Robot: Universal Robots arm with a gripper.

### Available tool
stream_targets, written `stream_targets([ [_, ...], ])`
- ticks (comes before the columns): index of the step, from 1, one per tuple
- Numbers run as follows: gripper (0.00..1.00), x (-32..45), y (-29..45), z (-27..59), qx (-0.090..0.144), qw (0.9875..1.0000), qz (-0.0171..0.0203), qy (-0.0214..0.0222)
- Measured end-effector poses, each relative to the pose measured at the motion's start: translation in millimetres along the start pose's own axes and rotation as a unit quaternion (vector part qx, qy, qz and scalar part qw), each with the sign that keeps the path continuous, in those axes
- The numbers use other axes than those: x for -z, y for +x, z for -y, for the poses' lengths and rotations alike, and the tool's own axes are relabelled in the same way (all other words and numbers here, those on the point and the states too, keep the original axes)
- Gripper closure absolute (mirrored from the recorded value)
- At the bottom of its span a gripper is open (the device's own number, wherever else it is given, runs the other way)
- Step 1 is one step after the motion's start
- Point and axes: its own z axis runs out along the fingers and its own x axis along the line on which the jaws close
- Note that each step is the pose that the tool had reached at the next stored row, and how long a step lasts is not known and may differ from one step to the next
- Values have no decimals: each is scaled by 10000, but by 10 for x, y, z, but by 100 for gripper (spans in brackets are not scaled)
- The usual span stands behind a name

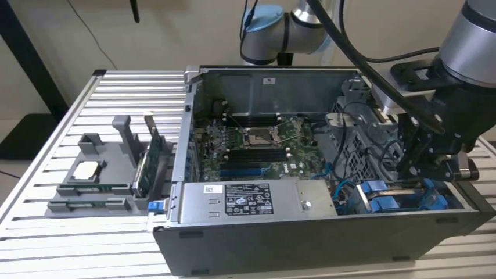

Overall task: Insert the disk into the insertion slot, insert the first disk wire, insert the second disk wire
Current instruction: 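Insert the second disk wire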

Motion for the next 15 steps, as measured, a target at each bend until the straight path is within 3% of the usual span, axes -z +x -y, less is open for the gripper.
stream_targets([
  [3, 84, -27, 3, -4, -8, 10000, 73, 16],
  [6, 84, -52, 5, -9, -25, 9998, 182, 12],
  [7, 84, -65, 6, -10, -28, 9998, 201, 11],
  [15, 84, -126, 11, -3, -28, 9998, 202, 11],
])
